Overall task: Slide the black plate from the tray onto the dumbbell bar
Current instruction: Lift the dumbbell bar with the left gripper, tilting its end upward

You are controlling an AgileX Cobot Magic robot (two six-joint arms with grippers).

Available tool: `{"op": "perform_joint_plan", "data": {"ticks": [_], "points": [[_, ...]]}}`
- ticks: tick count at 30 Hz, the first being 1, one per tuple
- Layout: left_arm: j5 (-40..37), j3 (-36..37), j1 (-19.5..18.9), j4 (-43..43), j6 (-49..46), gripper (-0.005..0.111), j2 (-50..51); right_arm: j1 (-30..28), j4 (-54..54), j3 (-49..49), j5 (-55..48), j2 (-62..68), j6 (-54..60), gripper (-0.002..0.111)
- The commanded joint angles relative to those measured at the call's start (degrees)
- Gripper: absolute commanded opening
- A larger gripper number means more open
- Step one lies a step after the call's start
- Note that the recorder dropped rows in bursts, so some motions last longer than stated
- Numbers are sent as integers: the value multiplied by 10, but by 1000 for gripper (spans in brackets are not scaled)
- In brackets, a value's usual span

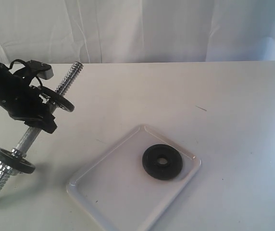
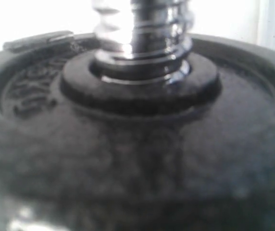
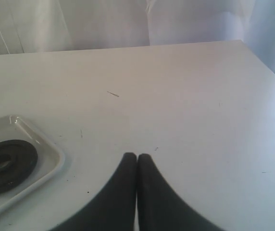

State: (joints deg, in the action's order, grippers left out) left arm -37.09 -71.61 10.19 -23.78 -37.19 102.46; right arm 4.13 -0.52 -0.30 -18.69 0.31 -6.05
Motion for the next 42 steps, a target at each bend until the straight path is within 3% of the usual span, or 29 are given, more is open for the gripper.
{"op": "perform_joint_plan", "data": {"ticks": [1,19,22,27,31,38,42], "points": [[-11,17,2,-111,-51,0,-51,-1,1,3,7,-3,-2,0],[-77,30,2,-170,-103,0,-79,-1,8,3,9,-3,-1,0],[-92,30,6,-189,-130,0,-79,-1,5,3,52,-3,-4,0],[-100,30,20,-195,-151,0,-79,-1,-124,3,158,-3,-140,0],[-111,30,25,-192,-155,0,-79,-1,-161,3,158,-3,-240,0],[-147,30,25,-195,-186,0,-79,-1,-161,3,173,-3,-236,0],[-176,30,25,-196,-209,0,-79,2,-159,3,110,-3,-159,0]]}}
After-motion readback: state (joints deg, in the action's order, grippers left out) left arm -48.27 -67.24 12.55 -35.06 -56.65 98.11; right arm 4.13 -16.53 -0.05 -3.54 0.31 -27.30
